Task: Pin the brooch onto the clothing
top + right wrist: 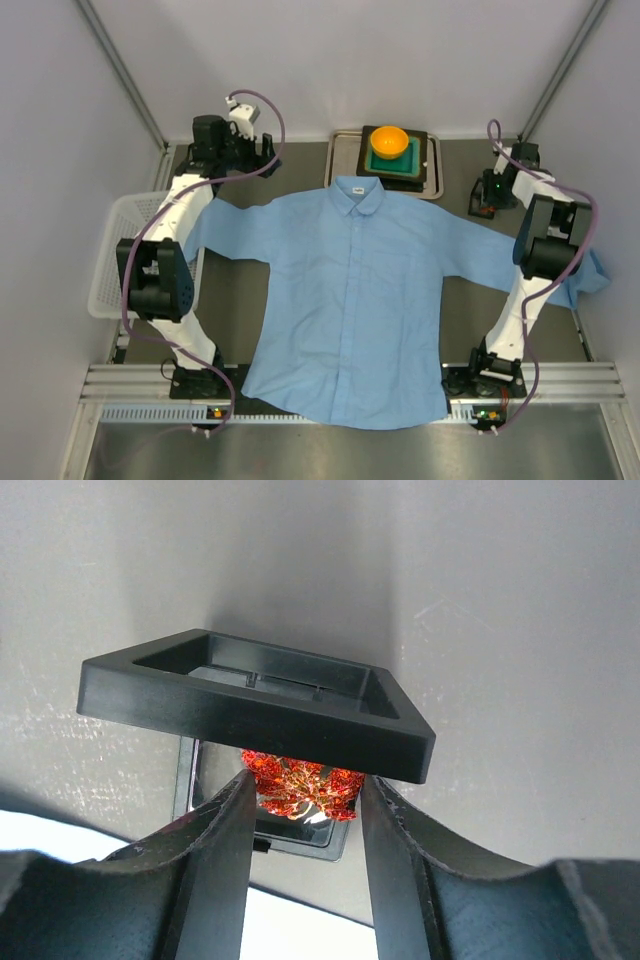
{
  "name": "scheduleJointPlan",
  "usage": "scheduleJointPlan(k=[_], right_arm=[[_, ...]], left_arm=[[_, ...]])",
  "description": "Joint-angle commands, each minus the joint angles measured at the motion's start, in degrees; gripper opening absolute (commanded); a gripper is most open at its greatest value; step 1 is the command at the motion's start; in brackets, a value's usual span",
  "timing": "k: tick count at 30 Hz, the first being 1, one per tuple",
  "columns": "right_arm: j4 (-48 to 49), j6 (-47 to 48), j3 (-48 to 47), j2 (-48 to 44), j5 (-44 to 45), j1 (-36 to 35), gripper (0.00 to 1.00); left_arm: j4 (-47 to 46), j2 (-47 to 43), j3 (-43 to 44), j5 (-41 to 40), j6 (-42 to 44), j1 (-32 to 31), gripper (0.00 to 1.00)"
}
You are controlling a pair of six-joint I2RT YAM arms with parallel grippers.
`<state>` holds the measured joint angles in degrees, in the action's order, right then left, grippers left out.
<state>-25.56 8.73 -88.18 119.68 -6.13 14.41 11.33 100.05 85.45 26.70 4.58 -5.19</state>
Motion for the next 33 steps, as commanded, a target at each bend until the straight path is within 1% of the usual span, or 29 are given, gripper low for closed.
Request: scheduleJointPlan(k=[1,10,14,20,23,27,29,30,31,32,33], right_arm=[[-0.63,0.23,-1.99,-0.06,-0.02,0.35,0.4],[-0.89,1.29,-1.03,-4.8,-0.55,0.35,0.36],[-1.24,1.64,-0.24,-8.13,-2.3,0.35,0.36],[-2.82,2.17,0.73,-10.6,-3.62,0.35,0.37],[-4.76,2.17,2.13,-12.97,-6.78,0.35,0.37],[-8.71,2.61,4.85,-17.01,-13.89,-0.26,0.37],[-11.17,3.13,6.43,-20.09,-16.18,-1.58,0.37],[-11.96,3.31,6.88,-21.32,-18.98,-2.1,0.36],[-13.79,3.66,7.32,-23.33,-20.66,-2.81,0.37],[-14.6,3.83,7.93,-24.39,-22.59,-4.21,0.37],[-15.82,4.18,8.11,-25.27,-26.7,-5.26,0.37]], left_arm=[[-0.87,0.32,2.53,0.11,0.52,-0.26,0.87],[-1.14,0.06,2.53,0.28,-0.62,-0.26,0.87],[-1.4,-0.03,2.27,0.37,-1.24,-0.26,0.87],[-1.49,-0.29,2.09,1.25,-1.15,-0.17,0.87],[-1.4,-1.08,1.39,2.83,0.25,-0.17,0.89],[-1.31,-4.15,-1.68,9.75,4.99,-0.26,0.91],[-1.14,-5.38,-3.26,13.1,9.29,-0.35,0.91],[-1.22,-6.61,-4.84,17.21,10.87,-0.43,0.91],[-1.4,-7.23,-5.81,19.68,14.81,-0.43,0.91],[-1.66,-7.93,-6.78,21.8,16.76,-0.61,0.91],[-3.75,-9.59,-9.14,24.08,18.34,-1.22,0.92]])
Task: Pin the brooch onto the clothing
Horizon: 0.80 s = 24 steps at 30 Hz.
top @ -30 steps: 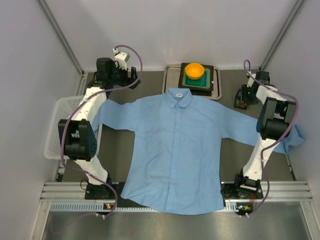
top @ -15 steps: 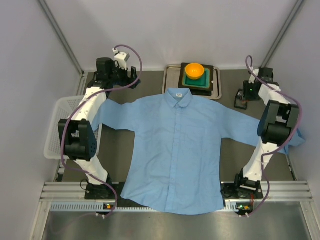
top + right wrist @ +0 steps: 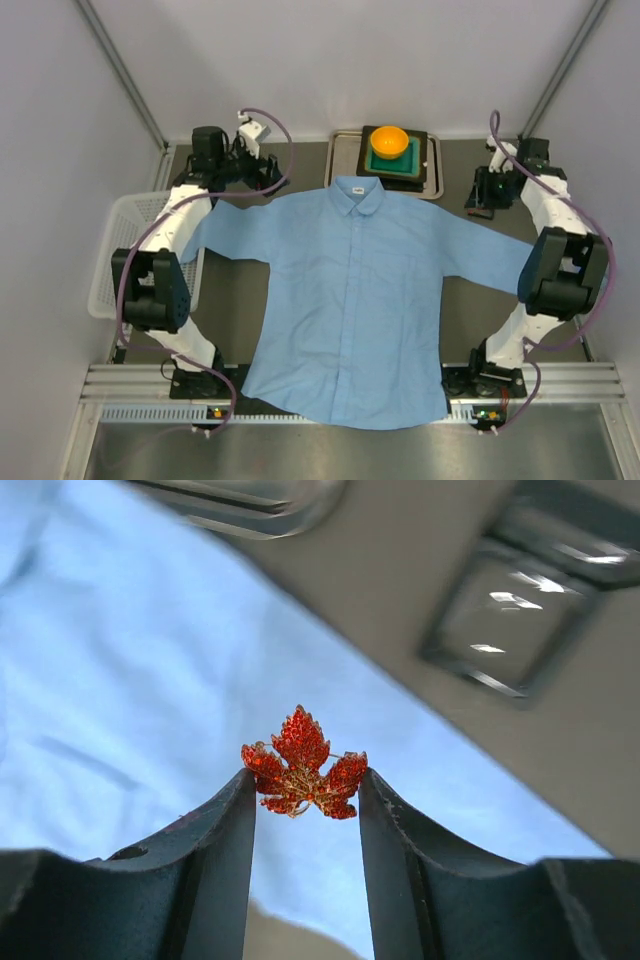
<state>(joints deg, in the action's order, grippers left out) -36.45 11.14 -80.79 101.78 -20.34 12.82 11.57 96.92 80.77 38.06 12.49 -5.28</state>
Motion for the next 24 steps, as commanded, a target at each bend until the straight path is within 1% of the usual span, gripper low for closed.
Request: scheduleJointPlan(k=[1,2,3,4,5,6,7,8,9,11,12,14,15,16,17,18,20,21,24], right_arm=[[-5.91,2.31,0.64,-8.08,-14.53,-4.81,0.37],[-8.27,2.4,0.46,-9.39,-16.47,-7.08,0.37],[-9.33,2.57,0.38,-9.84,-20.58,-8.41,0.37],[-10.48,3.18,0.2,-10.37,-22.71,-9.73,0.37],[-12.49,3.28,0.02,-10.98,-25.95,-12.53,0.37],[-13.55,3.71,-0.15,-11.25,-27.55,-14.64,0.37],[-14.52,4.41,-0.33,-11.42,-28.95,-16.4,0.37],[-15.84,4.59,-0.68,-11.86,-31.49,-17.99,0.37],[-16.54,4.68,-0.85,-12.04,-32.47,-20.96,0.37],[-17.08,4.33,-1.55,-12.22,-34.23,-23.53,0.37],[-17.95,4.33,-1.73,-12.39,-35.98,-26.15,0.36],[-18.66,4.42,-2.26,-12.65,-38.27,-28.45,0.37],[-19.27,4.42,-2.26,-12.74,-38.98,-29.42,0.37],[-19.8,4.68,-2.26,-12.83,-39.51,-31.52,0.37],[-20.15,5.03,-2.35,-12.74,-40.12,-32.5,0.37],[-20.42,5.21,-2.26,-12.74,-40.3,-33.38,0.37],[-21.21,5.91,-1.74,-12.74,-40.66,-36.19,0.37],[-21.47,6.18,-1.47,-12.83,-40.92,-37.07,0.37],[-21.74,6.62,-1.38,-12.31,-41.62,-39.45,0.37]], left_arm=[[-5.06,-7.18,-5.61,16.74,13.84,-1.49,0.92],[-6.2,-7.8,-7.37,19.13,15.7,-2.01,0.92],[-6.47,-8.76,-7.82,20.46,20.07,-3.58,0.91],[-5.52,-9.03,-7.91,22.99,22.81,-4.56,0.91],[-4.03,-9.12,-7.39,23.89,25.8,-6.91,0.9],[-2.1,-9.12,-6.86,24.68,32.7,-8.24,0.88],[2.88,-9.03,-6.25,26.17,36.34,-9.47,0.88],[4.58,-9.03,-5.46,26.79,39.16,-11.92,0.87],[6.43,-9.03,-5.1,27.5,43.71,-12.99,0.86],[9.43,-9.38,-4.92,29.07,47.26,-15.71,0.84],[10.04,-9.56,-5.18,29.43,50.15,-16.51,0.82],[13.1,-10.26,-5.97,29.79,54.11,-18.96,0.77],[14.17,-10.53,-6.41,29.96,58.57,-19.68,0.75],[15.14,-10.88,-6.94,30.14,60.35,-20.29,0.74],[17.06,-11.49,-7.9,30.05,62.28,-21.43,0.7],[17.86,-11.76,-8.43,30.31,65.61,-21.96,0.68],[18.83,-12.46,-9.4,30.14,67.74,-23.37,0.63],[19.88,-12.72,-9.67,29.62,69.84,-23.81,0.61],[20.68,-13.6,-10.63,29.61,71.53,-25.04,0.57]])
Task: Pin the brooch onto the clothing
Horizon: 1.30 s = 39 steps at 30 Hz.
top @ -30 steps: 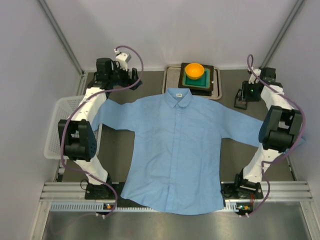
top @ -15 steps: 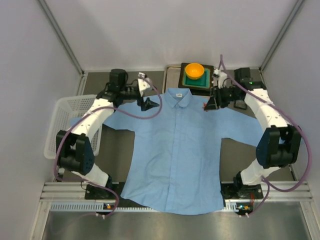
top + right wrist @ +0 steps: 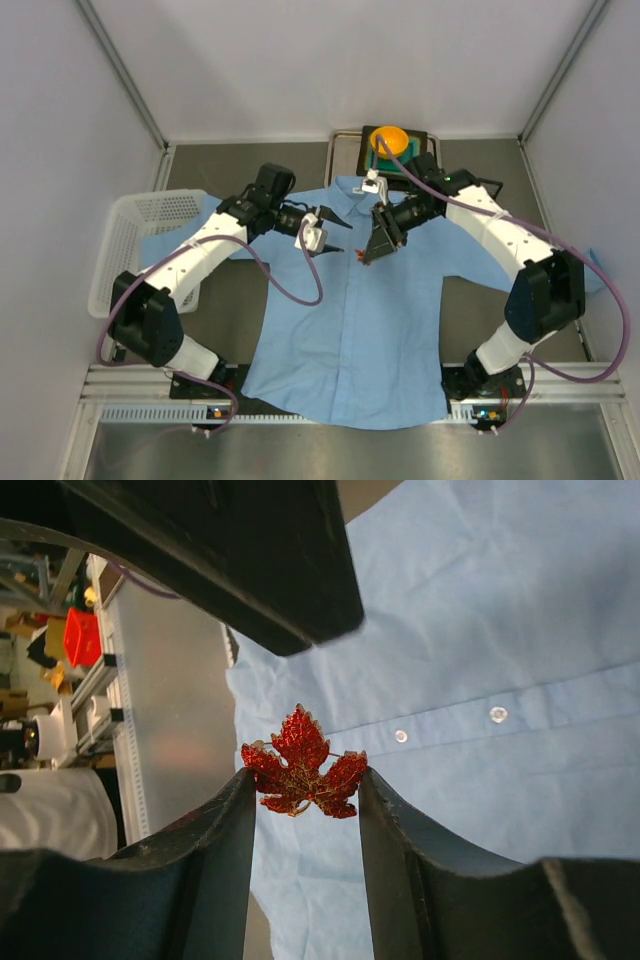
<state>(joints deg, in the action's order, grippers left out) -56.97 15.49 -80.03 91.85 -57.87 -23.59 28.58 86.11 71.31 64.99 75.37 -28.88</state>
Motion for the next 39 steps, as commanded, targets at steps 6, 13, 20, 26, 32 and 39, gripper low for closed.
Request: scheduleJointPlan(k=[6,13,20,26,32,39], right_arm=[[-1.48,1.74,-3.47,-1.24,-5.94,-4.35,0.37],[-1.83,1.74,-4.17,-0.97,-6.91,-5.23,0.37],[-2.18,1.83,-3.82,-1.06,-6.65,-5.67,0.37],[-2.18,1.74,-3.99,-1.06,-7.44,-5.76,0.38],[-2.44,2.0,-5.22,-1.15,-8.32,-5.59,0.57],[-2.53,7.34,-6.2,-3.86,4.05,-2.43,0.82]], left_arm=[[11.57,-3.75,-1.52,1.72,18.9,-3.54,0.56],[12.82,-4.54,-2.31,1.1,19.02,-5.65,0.54],[10.53,-5.16,-3.1,0.4,17.09,-6.8,0.47],[9.83,-5.16,-2.4,-0.04,15.69,-6.89,0.28],[9.22,-4.72,-0.47,-0.3,8.4,-6.89,0.0],[13.15,-6.03,-1.17,-8.12,-6.11,-5.4,0.14]])
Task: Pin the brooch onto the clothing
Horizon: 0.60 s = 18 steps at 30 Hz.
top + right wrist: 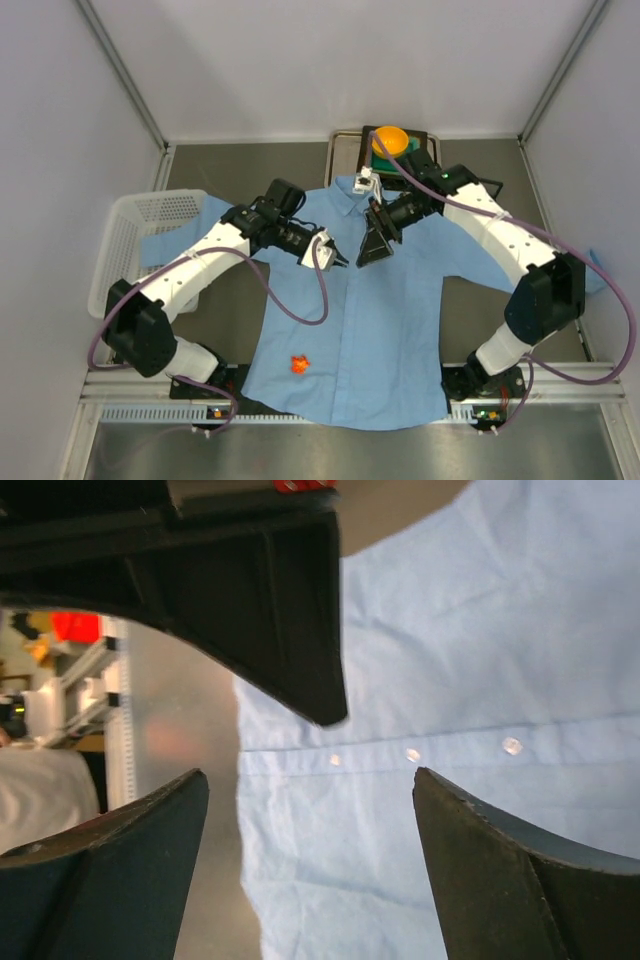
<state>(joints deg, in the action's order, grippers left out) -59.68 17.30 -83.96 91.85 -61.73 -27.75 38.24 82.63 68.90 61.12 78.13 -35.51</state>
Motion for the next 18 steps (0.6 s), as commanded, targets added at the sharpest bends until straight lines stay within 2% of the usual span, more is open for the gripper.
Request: scheduleJointPlan(k=[1,2,4,5,6,7,9,12,14,18], right_arm=[[0.44,6.68,-0.6,-4.92,10.21,1.91,0.84],[0.62,7.48,0.54,-5.54,14.23,1.91,0.84],[0.79,7.49,3.52,-6.51,16.37,1.82,0.85],[0.79,6.96,4.5,-6.6,17.95,1.91,0.85],[0.62,6.96,5.73,-6.95,18.31,1.91,0.84],[0.62,7.22,8.26,-7.56,18.4,2.43,0.84],[0.71,7.83,10.83,-8.01,18.93,2.96,0.84],[0.62,8.27,15.74,-8.09,20.77,4.98,0.83],[0.53,8.8,17.34,-7.75,22.18,7.51,0.83],[0.01,8.72,19.18,-9.14,23.77,12.27,0.82]], left_arm=[[5.34,-3.69,-0.07,-5.21,-8.52,1.75,0.23],[9.88,-4.31,-1.04,-7.14,-7.13,1.67,0.36],[15.17,-5.63,-3.85,-11.54,-6.5,1.76,0.42],[17.55,-5.99,-4.82,-12.77,-5.37,1.67,0.49],[23.05,-6.42,-5.88,-14.18,-4.22,1.76,0.52],[25.11,-7.73,-7.89,-14.45,-2.99,1.76,0.6],[28.54,-9.67,-10.27,-14.1,0.52,1.49,0.67],[28.65,-12.93,-14.75,-16.02,2.64,-1.66,0.68],[27.68,-14.16,-18.18,-18.67,2.56,-6.31,0.68],[21.01,-14.78,-23.98,-22.44,-5.08,-15.97,0.65]])
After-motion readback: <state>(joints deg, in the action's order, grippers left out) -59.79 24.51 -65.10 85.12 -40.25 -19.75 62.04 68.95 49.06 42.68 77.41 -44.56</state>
